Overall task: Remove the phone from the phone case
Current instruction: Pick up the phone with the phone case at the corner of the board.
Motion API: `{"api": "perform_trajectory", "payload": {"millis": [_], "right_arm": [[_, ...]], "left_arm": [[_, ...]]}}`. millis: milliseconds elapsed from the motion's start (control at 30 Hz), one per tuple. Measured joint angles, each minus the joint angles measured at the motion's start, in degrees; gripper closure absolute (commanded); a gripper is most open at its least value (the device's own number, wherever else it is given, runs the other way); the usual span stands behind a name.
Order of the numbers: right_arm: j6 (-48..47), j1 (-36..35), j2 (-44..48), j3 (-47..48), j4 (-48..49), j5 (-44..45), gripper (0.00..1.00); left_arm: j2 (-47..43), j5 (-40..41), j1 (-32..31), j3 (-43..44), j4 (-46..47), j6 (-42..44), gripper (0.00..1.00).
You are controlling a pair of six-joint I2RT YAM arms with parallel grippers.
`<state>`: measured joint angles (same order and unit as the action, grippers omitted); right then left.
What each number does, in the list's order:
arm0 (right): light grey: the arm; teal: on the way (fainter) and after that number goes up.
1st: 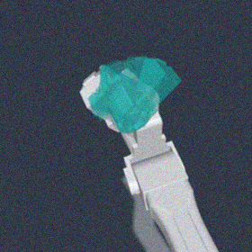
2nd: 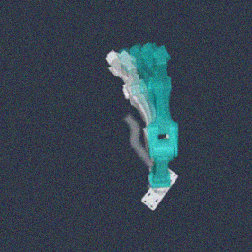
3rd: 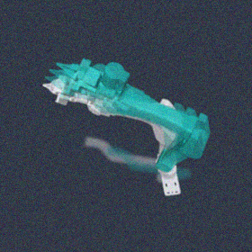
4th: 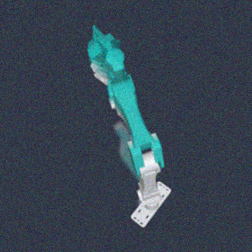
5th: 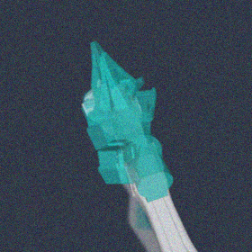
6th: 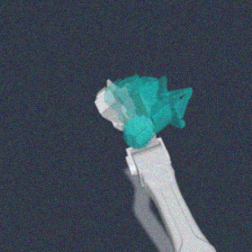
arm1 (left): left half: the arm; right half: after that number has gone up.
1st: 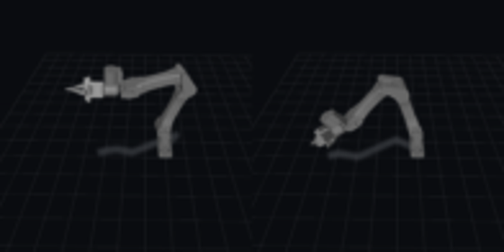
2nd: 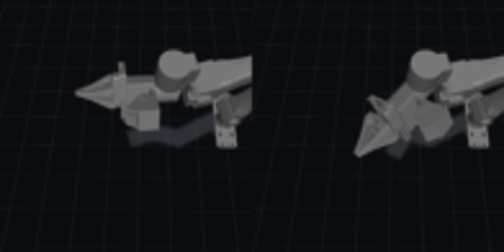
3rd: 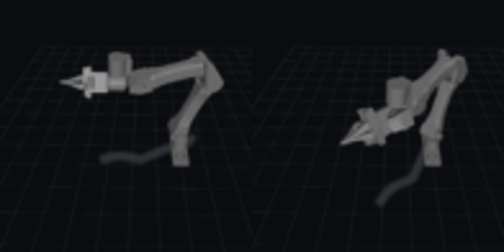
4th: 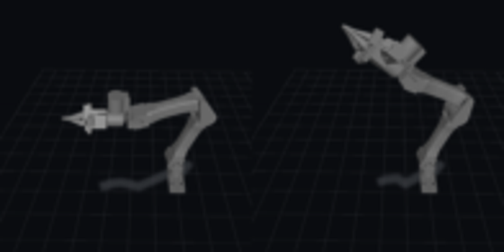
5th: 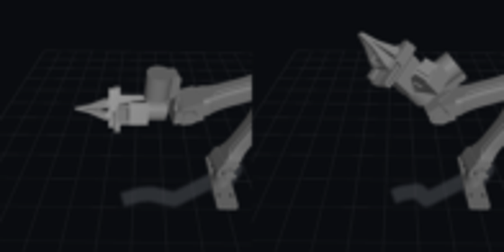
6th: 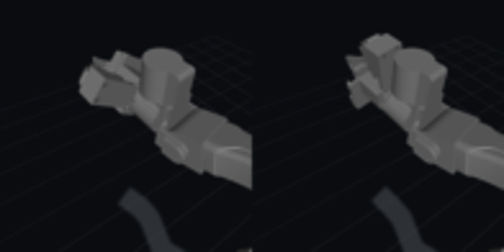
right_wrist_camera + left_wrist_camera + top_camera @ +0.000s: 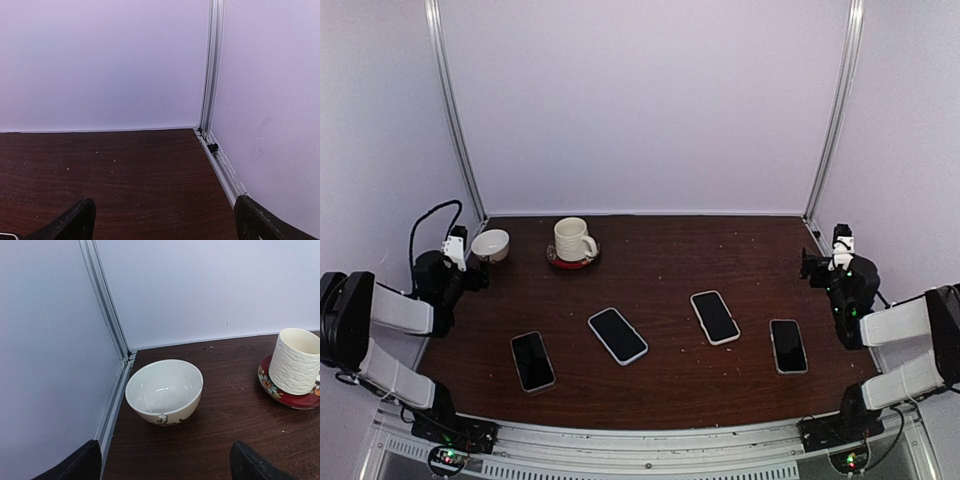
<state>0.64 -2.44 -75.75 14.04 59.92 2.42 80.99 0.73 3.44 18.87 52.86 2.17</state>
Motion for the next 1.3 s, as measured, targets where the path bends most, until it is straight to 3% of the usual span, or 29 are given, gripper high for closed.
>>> {"api": "perform_trajectory", "payload": {"millis": [133,367,533,767,900,1067,1300], "right_arm": [[0.0,-1.2,6.7,3.5,-9.2,3.2,0.00],[3.5,-4.8,16.4,17.6,-35.3,6.6,0.00],[8.1,-9.8,16.2,29.2,-57.4,6.6,0.00],[18.3,-18.3,10.9,41.9,-87.0,7.8,0.00],[24.5,-21.0,8.1,42.0,-100.5,7.6,0.00],[28.9,-23.0,7.2,36.7,-108.0,5.0,0.00],[31.5,-23.0,5.5,30.7,-110.4,1.0,0.00]], "left_arm": [[-4.7,0.9,0.0,3.5,-9.0,-0.6,0.03],[-12.4,5.4,0.0,6.9,-20.2,-6.3,0.02],[-18.9,8.4,-0.7,11.3,-35.6,-14.2,0.03],[-21.2,10.2,-1.0,25.1,-64.4,-24.8,0.02],[-21.5,9.0,-1.0,30.6,-79.2,-26.8,0.03],[-25.4,5.4,-1.0,31.5,-92.0,-25.7,0.03],[-29.2,2.2,-1.0,30.4,-97.8,-23.9,0.02]]}}
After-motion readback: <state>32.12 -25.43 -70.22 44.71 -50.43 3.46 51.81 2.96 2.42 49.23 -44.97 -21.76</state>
